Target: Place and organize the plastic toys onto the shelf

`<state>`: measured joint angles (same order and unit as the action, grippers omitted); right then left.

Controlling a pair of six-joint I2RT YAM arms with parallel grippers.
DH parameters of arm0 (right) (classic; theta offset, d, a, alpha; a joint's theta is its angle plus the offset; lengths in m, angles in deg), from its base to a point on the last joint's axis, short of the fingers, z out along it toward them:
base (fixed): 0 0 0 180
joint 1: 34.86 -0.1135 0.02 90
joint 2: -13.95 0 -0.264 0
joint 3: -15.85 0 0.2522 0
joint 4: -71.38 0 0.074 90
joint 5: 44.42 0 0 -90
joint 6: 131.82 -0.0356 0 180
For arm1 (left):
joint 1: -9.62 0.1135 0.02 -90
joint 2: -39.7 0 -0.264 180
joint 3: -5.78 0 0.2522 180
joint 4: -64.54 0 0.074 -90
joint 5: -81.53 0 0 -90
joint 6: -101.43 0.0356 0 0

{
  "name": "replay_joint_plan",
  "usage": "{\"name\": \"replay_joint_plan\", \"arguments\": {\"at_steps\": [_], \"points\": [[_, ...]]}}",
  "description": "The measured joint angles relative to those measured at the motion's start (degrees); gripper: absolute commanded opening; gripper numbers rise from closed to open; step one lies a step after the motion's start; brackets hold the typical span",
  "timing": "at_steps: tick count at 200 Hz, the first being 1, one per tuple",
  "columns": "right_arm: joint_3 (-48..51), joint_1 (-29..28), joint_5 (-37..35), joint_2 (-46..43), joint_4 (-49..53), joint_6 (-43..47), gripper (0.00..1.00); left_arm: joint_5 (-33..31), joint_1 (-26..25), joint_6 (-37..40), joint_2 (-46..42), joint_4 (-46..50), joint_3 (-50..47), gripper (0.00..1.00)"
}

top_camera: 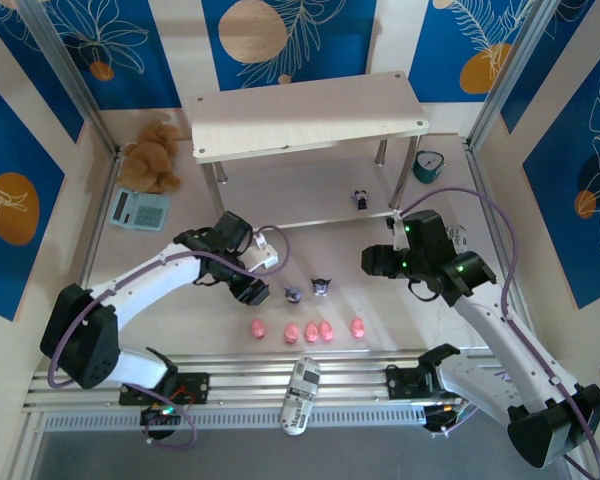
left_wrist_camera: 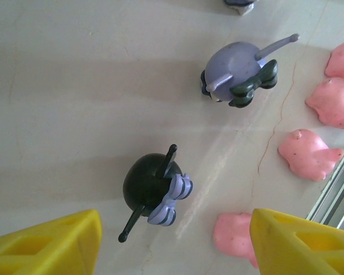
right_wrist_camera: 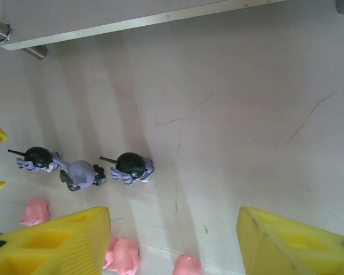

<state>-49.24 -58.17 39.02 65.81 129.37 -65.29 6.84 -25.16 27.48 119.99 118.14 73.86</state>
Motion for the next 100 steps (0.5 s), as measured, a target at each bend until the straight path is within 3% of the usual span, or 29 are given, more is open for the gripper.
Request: {"name": "replay_joint_plan", "arguments": {"at_steps": [100], "points": [[0.02, 1.07, 0.83, 0.00, -0.04, 0.00, 0.61, -1.42, -0.39, 1.05, 1.07, -2.47, -1.73, 0.69]]}}
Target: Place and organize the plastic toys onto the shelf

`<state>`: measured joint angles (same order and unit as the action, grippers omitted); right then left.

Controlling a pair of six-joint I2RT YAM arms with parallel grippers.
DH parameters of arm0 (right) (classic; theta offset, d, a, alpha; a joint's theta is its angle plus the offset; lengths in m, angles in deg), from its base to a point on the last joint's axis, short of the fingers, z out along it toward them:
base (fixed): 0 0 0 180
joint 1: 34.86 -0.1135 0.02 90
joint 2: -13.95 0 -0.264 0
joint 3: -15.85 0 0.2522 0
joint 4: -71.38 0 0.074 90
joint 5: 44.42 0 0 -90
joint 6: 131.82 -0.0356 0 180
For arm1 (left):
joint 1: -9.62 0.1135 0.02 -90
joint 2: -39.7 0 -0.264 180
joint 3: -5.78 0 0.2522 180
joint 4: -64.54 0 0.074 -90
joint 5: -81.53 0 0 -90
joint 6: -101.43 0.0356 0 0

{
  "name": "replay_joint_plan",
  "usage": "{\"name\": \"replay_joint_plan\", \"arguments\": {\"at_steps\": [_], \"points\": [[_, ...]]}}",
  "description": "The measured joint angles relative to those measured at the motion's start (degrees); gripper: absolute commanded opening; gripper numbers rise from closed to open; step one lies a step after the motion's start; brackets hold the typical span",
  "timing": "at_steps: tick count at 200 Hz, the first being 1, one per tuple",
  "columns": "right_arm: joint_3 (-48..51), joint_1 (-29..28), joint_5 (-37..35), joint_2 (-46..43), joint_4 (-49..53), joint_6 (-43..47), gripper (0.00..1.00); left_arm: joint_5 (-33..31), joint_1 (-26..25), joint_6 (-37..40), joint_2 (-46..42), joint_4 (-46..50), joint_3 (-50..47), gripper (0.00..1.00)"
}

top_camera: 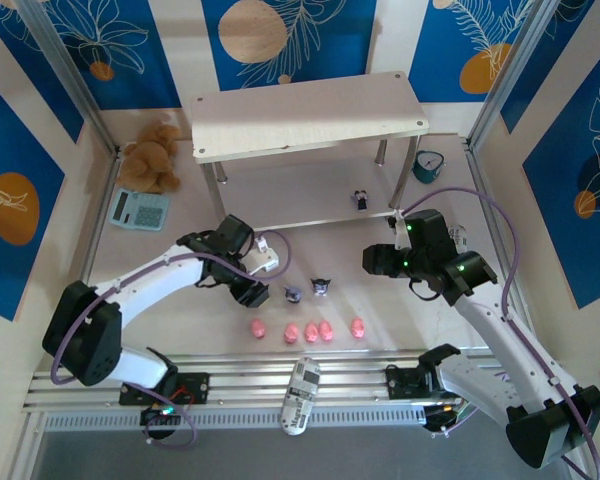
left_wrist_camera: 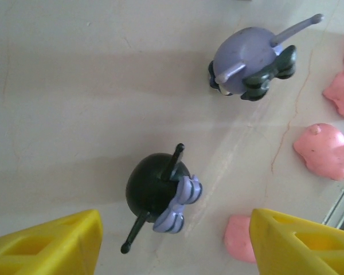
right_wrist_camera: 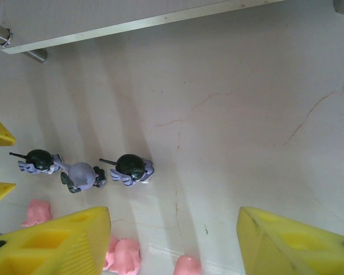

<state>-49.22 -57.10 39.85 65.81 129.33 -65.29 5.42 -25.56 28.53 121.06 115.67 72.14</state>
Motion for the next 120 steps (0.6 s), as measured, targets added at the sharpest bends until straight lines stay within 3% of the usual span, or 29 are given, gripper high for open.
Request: {"name": "replay_joint_plan", "arguments": {"at_steps": [120], "points": [[0.11, 1.75, 0.24, 0.00, 0.00, 0.00, 0.61, -0.44, 0.00, 1.49, 5.01, -1.40, 0.04, 0.66]]}}
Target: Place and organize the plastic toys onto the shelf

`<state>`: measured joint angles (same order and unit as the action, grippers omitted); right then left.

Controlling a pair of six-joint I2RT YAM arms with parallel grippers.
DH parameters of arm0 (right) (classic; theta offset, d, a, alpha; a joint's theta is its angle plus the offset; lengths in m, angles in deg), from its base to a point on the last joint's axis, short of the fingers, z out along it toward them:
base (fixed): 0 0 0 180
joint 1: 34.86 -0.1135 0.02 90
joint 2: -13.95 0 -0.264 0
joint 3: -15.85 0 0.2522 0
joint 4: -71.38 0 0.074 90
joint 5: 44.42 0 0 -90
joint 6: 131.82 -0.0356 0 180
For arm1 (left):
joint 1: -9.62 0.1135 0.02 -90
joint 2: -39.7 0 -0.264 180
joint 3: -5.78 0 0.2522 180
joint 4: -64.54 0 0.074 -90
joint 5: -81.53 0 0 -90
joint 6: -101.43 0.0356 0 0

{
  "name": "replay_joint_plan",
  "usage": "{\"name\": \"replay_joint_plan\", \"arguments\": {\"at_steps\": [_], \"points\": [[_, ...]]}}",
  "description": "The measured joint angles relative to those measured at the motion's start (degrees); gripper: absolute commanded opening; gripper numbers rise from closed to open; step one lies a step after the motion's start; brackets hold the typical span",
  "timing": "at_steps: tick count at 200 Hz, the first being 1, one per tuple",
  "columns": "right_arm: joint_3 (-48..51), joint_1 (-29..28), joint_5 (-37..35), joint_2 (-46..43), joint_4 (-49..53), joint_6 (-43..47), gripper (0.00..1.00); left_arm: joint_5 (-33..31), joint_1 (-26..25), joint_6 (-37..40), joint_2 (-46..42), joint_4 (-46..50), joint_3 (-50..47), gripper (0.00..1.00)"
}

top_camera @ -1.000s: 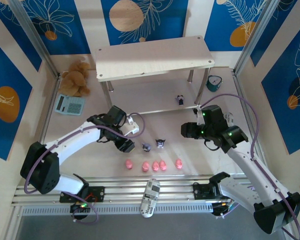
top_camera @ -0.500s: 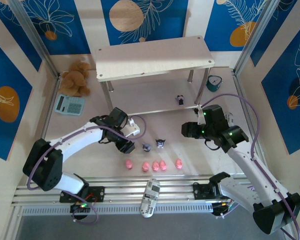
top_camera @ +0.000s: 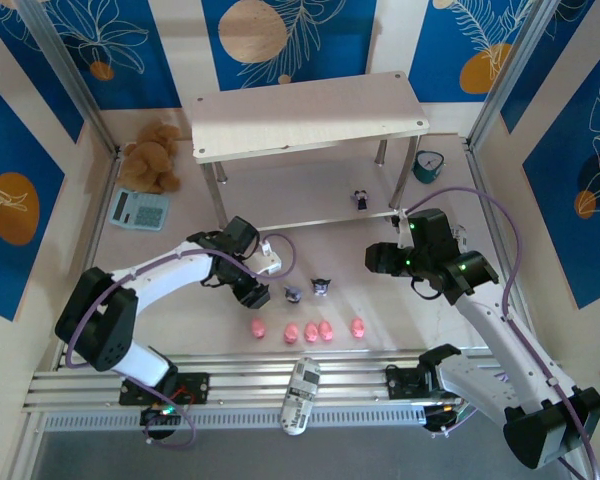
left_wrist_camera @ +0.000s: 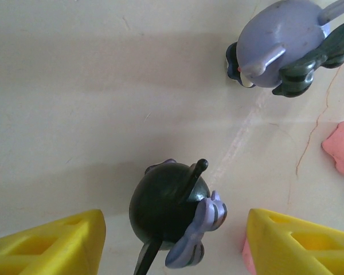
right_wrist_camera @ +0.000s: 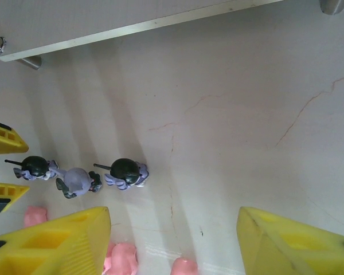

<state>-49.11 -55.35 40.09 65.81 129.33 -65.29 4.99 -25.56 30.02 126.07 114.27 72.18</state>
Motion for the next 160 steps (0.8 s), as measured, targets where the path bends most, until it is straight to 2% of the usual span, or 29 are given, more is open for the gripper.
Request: {"name": "replay_joint_plan", "arguments": {"at_steps": [42, 61, 79, 96, 129, 160], "points": [[0.59, 0.33, 0.20, -0.02, 0.02, 0.00, 0.61, 0.00, 0.00, 0.02, 1.25, -0.02, 0.00, 0.60], [0.72, 0.63, 0.22, -0.02, 0.00, 0.00, 0.61, -0.20, 0.00, 0.46, 2.16, -0.04, 0.02, 0.50], [0.85, 0.76, 0.22, -0.02, -0.04, 0.00, 0.61, -0.37, 0.00, 0.79, 2.97, 0.04, 0.44, 0.32], [1.11, 0.81, 0.24, -0.02, -0.04, 0.00, 0.61, -0.59, -0.02, 1.62, 3.54, 0.09, 1.27, 0.24], [1.40, 1.14, 0.42, -0.02, -0.02, 0.00, 0.61, -0.85, -0.11, 1.68, 4.04, -0.04, 1.84, 0.18], [1.40, 1.29, 0.42, -0.02, -0.02, 0.00, 0.61, -0.94, -0.11, 1.70, 4.02, -0.04, 1.86, 0.18]]}}
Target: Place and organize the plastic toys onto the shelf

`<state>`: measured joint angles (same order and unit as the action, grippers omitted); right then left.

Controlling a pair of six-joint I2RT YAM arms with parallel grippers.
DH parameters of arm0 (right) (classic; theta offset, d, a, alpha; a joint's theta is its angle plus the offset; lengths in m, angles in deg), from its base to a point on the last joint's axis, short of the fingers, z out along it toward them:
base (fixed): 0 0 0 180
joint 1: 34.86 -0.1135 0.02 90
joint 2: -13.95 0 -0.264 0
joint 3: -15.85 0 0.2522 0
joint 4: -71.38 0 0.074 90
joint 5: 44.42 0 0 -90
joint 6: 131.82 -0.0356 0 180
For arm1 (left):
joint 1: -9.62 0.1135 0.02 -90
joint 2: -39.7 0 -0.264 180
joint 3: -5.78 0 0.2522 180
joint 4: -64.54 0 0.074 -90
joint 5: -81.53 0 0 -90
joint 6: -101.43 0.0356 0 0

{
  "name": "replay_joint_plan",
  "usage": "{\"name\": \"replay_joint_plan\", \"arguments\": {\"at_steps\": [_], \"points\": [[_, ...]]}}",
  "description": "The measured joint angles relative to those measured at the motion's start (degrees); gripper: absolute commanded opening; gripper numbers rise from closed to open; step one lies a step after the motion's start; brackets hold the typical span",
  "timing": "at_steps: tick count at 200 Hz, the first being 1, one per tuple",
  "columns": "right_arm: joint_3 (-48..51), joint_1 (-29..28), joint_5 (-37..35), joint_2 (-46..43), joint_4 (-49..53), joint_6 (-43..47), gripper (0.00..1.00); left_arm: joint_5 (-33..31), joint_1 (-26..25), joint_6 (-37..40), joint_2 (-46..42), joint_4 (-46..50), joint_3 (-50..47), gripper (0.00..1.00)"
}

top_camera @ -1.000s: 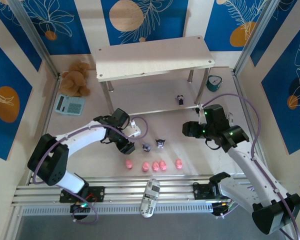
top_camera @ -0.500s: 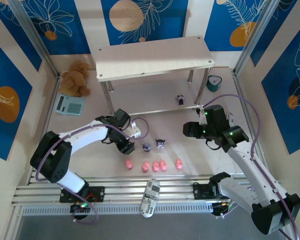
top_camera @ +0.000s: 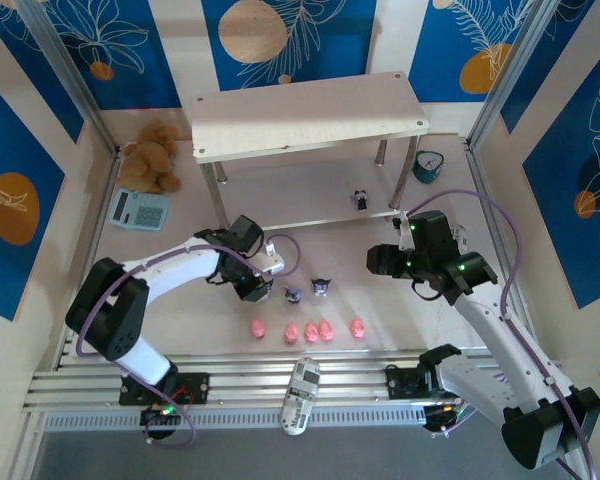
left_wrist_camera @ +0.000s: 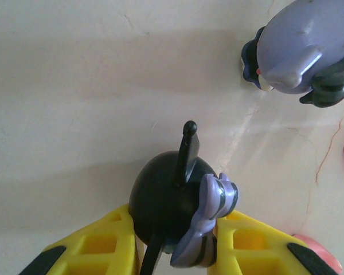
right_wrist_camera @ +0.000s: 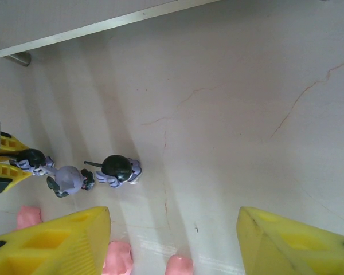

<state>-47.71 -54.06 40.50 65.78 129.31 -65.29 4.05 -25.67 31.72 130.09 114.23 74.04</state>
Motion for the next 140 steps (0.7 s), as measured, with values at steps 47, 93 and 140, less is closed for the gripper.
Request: {"name": "replay_joint_plan", "arguments": {"at_steps": [47, 93, 140], "points": [[0.00, 0.17, -0.04, -0.33, 0.00, 0.00, 0.61, -1.55, 0.00, -0.28, -3.78, 0.04, 0.09, 0.18], [0.00, 0.74, -0.70, -1.05, 0.00, -0.09, 0.61, -2.34, 0.00, -0.20, -8.44, -0.44, 6.16, 0.21], [0.00, 1.75, -2.49, -1.07, 0.00, -1.36, 0.61, -2.71, 0.00, 2.34, -1.90, -4.63, 16.31, 0.21]]}}
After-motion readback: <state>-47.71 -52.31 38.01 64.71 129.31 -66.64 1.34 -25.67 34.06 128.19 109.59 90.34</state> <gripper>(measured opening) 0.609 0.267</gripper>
